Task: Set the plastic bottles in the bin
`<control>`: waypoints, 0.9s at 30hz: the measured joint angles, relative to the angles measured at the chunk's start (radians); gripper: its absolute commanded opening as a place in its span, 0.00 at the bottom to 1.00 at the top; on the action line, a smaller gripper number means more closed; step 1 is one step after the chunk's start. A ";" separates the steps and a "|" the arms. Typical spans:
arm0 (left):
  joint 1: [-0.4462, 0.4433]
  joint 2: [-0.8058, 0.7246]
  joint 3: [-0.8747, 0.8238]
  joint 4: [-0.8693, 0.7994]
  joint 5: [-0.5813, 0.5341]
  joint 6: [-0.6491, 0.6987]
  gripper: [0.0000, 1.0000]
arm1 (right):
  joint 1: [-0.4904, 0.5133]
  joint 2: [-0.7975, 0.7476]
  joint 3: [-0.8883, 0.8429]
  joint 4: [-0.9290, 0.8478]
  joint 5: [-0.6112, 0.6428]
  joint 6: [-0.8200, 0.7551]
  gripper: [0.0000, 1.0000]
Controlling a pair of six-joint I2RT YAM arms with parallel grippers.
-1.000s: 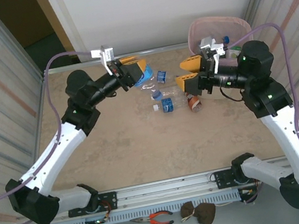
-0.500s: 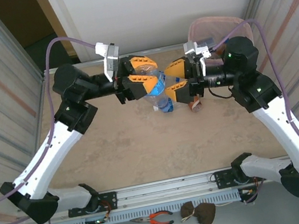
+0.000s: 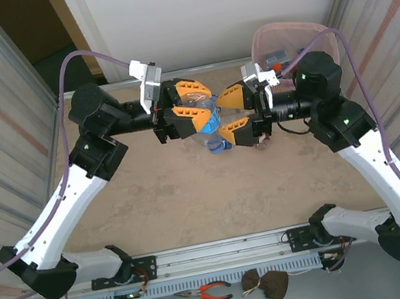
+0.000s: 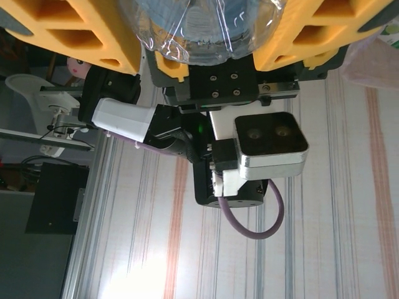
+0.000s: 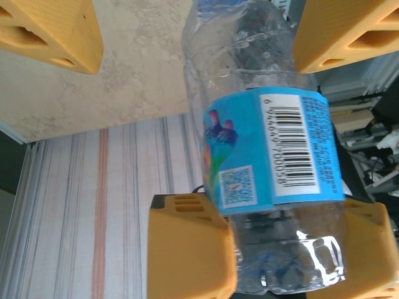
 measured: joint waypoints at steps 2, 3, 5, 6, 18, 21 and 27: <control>-0.002 -0.001 -0.005 -0.010 -0.035 0.023 0.31 | 0.014 -0.010 -0.011 -0.003 -0.011 -0.003 0.81; -0.003 -0.001 -0.008 -0.013 -0.047 0.029 0.31 | 0.021 -0.014 -0.016 -0.003 -0.019 -0.004 0.82; -0.006 -0.001 -0.018 -0.026 -0.071 0.042 0.31 | 0.027 -0.023 -0.024 -0.005 -0.030 -0.011 0.84; -0.007 -0.001 -0.021 -0.032 -0.076 0.045 0.31 | 0.028 -0.024 -0.027 -0.005 -0.031 -0.014 0.85; -0.008 -0.002 -0.024 -0.026 -0.091 0.046 0.31 | 0.100 0.041 -0.032 0.035 0.013 -0.022 0.80; -0.007 -0.002 -0.028 -0.023 -0.108 0.046 0.30 | 0.111 0.068 -0.032 0.028 0.021 -0.026 0.77; -0.008 -0.003 -0.038 -0.019 -0.137 0.045 0.31 | 0.113 0.075 -0.032 0.021 0.057 -0.041 0.66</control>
